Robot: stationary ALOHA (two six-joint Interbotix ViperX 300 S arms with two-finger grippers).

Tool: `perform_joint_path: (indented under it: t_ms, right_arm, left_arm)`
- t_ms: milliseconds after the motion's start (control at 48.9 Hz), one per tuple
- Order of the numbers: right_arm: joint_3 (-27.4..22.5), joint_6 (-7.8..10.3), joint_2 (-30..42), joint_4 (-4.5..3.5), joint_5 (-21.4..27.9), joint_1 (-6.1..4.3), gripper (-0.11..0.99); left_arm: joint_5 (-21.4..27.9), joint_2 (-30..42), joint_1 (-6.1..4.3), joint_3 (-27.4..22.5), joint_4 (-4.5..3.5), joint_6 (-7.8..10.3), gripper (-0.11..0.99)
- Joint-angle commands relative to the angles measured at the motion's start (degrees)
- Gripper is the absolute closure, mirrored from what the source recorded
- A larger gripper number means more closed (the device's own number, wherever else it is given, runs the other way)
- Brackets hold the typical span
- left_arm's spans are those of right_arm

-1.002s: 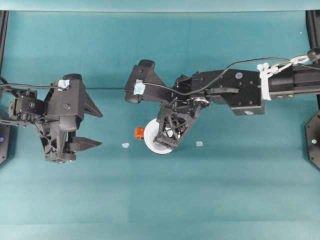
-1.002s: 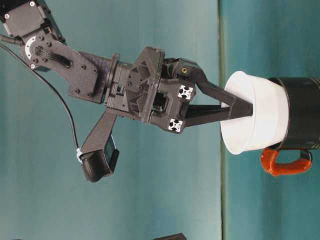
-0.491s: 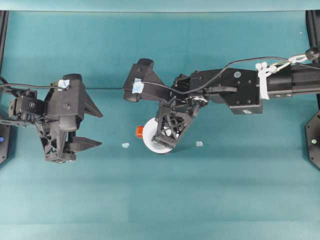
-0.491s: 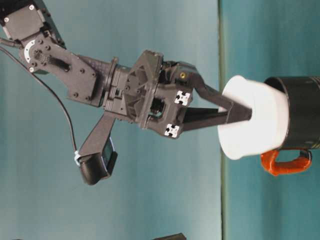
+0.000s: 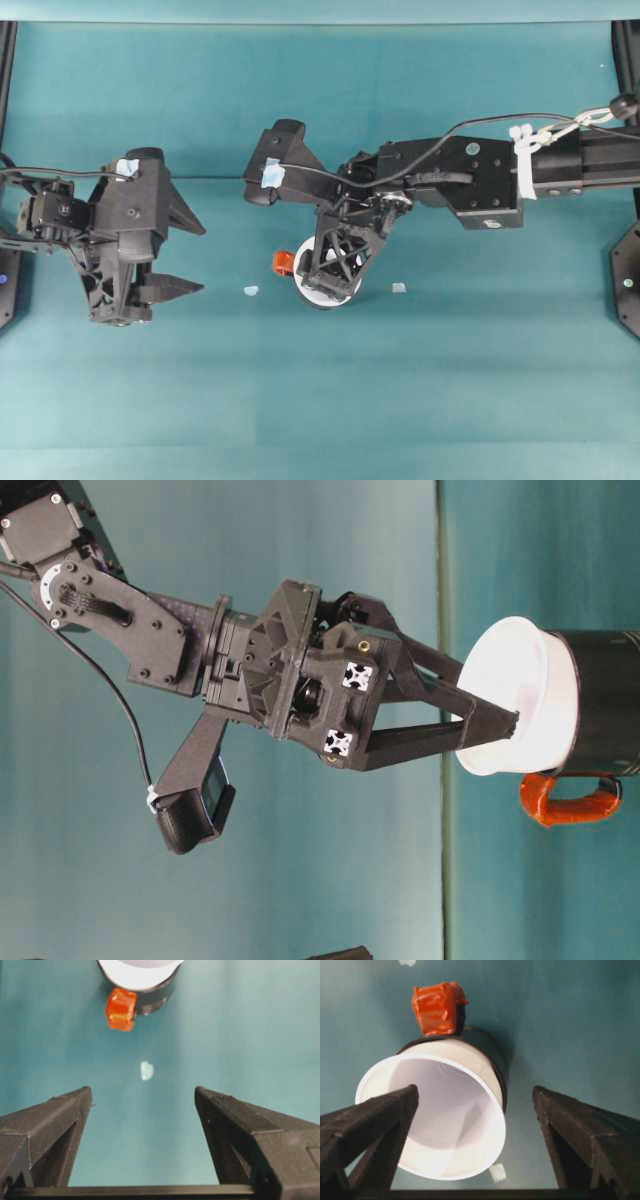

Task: Put the paper cup into the moved red handle cup holder.

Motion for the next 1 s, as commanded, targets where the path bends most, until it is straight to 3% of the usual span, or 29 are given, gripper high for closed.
perform_joint_path:
  t_ms: [0,245,552,981]
  right_arm:
    - [-0.9,0.18,-1.1,0.18,-0.2,0.26,0.11]
    - [-0.8,0.26,-1.4,0.18,0.0,0.26,0.11]
    - [-0.1,0.18,-6.5,-0.79,0.3,0.26,0.12]
    - [0.3,0.18,-12.0,-0.79,0.3,0.97,0.12]
  left_arm:
    - [-0.4,-0.3,-0.09,-1.3,0.09,0.00,-0.02]
    - [-0.4,-0.3,-0.09,-1.3,0.09,0.00,-0.02]
    - [-0.4,-0.3,-0.26,-1.3,0.09,0.00,-0.02]
    - [-0.4,-0.5,-0.35,-1.1,0.09,0.00,-0.02]
